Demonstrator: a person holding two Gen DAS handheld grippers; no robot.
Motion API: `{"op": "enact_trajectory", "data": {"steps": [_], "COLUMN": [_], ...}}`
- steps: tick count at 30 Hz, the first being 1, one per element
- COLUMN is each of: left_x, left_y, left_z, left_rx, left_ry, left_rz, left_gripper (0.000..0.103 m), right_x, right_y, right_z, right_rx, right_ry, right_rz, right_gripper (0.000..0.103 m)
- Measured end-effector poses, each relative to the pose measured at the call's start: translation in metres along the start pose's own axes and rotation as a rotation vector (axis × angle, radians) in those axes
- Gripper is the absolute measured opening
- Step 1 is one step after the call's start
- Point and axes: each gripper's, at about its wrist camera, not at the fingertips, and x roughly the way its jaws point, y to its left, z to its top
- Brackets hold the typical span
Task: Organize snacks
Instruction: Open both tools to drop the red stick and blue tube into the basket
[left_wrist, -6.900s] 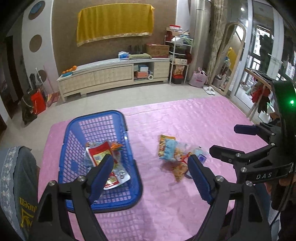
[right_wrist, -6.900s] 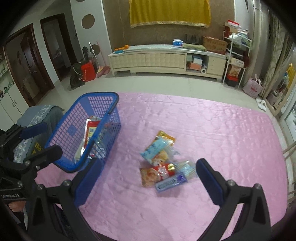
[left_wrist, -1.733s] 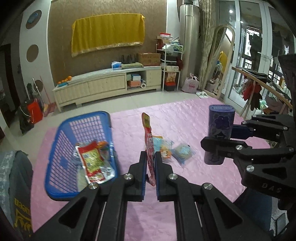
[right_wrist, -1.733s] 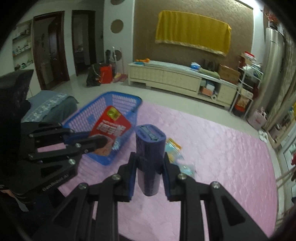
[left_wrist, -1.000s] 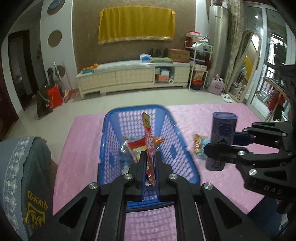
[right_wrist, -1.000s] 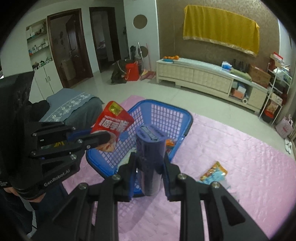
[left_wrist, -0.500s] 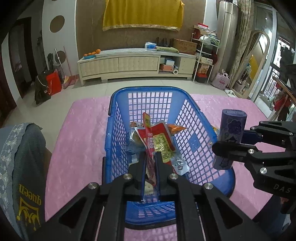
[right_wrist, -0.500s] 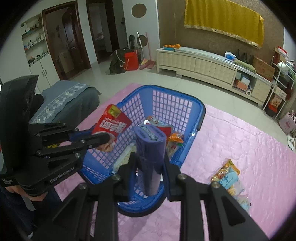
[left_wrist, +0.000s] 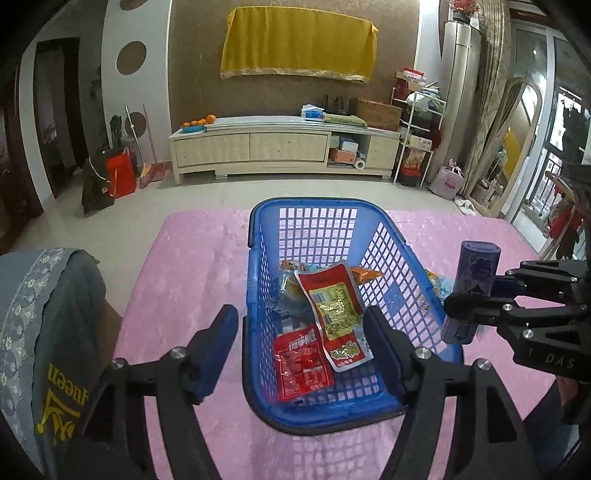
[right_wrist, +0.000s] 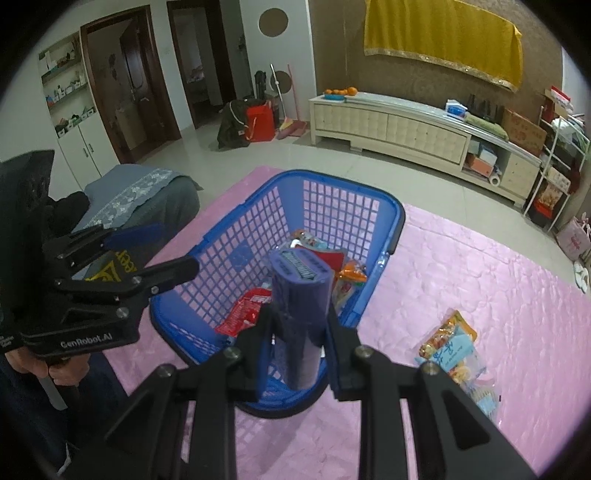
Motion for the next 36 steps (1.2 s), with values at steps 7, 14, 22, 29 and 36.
{"op": "enact_trajectory", "data": {"steps": [7,14,22,29,36], "left_x": [-0.012,-0.001,0.017,0.033,0.039], "left_y": [0.006,0.021,0.047,0.07,0.076], "left_z": [0.004,0.01,0.018,0.021,0.021], "left_rx": [-0.013,-0.011,-0.028,-0.052,-0.065], "left_ry": [-0.006,0.013,0.029,0.051,0.05], "left_rz": [0.013,0.054,0.102,0.109,0.101], "left_gripper": [0.075,0.079,0.079,0.079,0.079], "right_x": [-0.011,0.004,0.05,0.101,0.133], "right_y": [0.007,0.014,0.024,0.023,0.024], "right_z": [0.006,0.029,0.05,0.061,0.066], "right_rx": [-0.023,-0.052,-0.05,-0.006,0.014], "right_ry": [-0.016,0.002,0.084,0.181,0.24], "right_rz": [0.012,0.044,0.101,0.119,0.114], "right_gripper": [0.03,0.03,0.03,0.03,0.03]}}
